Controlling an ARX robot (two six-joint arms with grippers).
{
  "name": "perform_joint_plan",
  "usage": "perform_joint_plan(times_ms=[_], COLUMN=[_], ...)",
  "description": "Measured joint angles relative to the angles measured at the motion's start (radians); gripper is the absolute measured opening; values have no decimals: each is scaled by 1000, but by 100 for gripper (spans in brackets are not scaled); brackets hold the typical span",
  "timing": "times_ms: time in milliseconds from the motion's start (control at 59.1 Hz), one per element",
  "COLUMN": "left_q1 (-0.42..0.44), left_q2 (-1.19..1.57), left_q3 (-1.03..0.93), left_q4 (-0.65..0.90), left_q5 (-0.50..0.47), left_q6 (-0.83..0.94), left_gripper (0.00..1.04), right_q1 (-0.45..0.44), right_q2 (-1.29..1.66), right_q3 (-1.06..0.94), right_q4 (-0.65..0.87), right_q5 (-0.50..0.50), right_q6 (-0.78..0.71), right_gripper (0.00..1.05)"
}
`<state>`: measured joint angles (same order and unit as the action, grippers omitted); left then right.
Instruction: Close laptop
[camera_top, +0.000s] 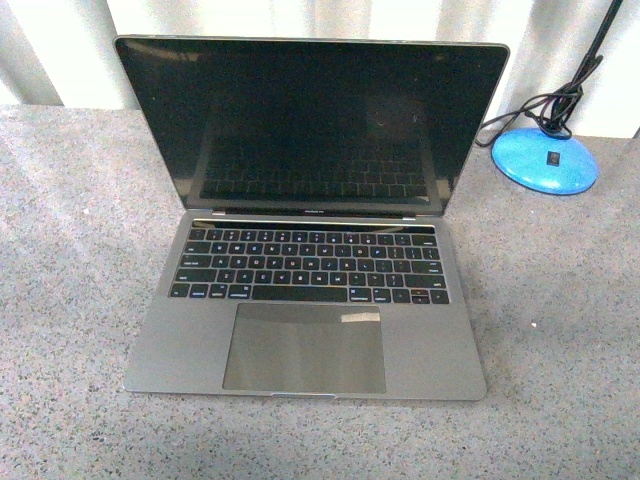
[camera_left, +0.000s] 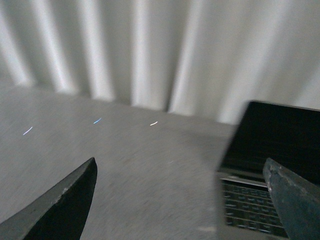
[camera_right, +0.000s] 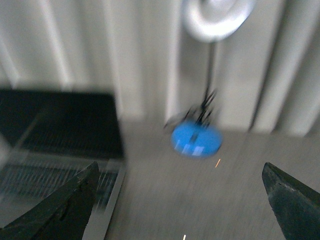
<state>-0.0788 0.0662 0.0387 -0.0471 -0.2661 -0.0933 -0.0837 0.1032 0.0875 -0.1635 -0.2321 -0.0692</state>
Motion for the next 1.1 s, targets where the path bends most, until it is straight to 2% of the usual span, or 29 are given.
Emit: perform_joint_plan(times_ms=[17, 34, 51, 68, 85, 101, 135, 186, 321, 507, 592, 845, 947, 1099], left_q1=[-40, -61, -119, -146, -161, -175, -181, -184, -172, -80, -13, 153, 159, 116], left_q2=[39, 61, 126, 157, 173, 185, 193, 198, 261, 366, 478, 885, 1018, 1182], left_q3=[10, 16, 23, 23, 23, 22, 22, 22, 23, 23, 24, 142, 229, 376], left_q4=[-12, -15, -20, -20, -21, -19, -6, 19, 117, 264, 401, 795, 842, 829], left_q5=[-115, -146, -359, -473, -526, -637, -734, -790, -720, -579, -436, -113, -29, 86], left_q6=[-32, -56, -142, -182, -215, -251, -284, -311, -302, -249, -192, -24, 33, 131], left_gripper=[98, 98, 98, 98, 98, 98, 98, 98, 98, 98, 98, 98, 98, 98], right_q1=[-36, -48, -76, -95, -106, -111, -118, -129, -150, -153, -144, -97, -57, 15], right_q2=[63, 87, 150, 200, 238, 261, 300, 360, 497, 695, 811, 1039, 1128, 1260], right_q3=[24, 31, 42, 43, 44, 45, 49, 54, 76, 96, 127, 241, 329, 489], right_q4=[-59, -76, -97, -94, -83, -72, -43, 19, 135, 286, 365, 537, 533, 485], right_q5=[-104, -160, -243, -301, -341, -355, -364, -363, -355, -319, -293, -256, -229, -181], right_q6=[-35, -47, -77, -98, -114, -126, -145, -170, -216, -268, -298, -320, -338, -383], right_gripper=[95, 95, 95, 95, 95, 95, 95, 95, 95, 95, 95, 95, 95, 95])
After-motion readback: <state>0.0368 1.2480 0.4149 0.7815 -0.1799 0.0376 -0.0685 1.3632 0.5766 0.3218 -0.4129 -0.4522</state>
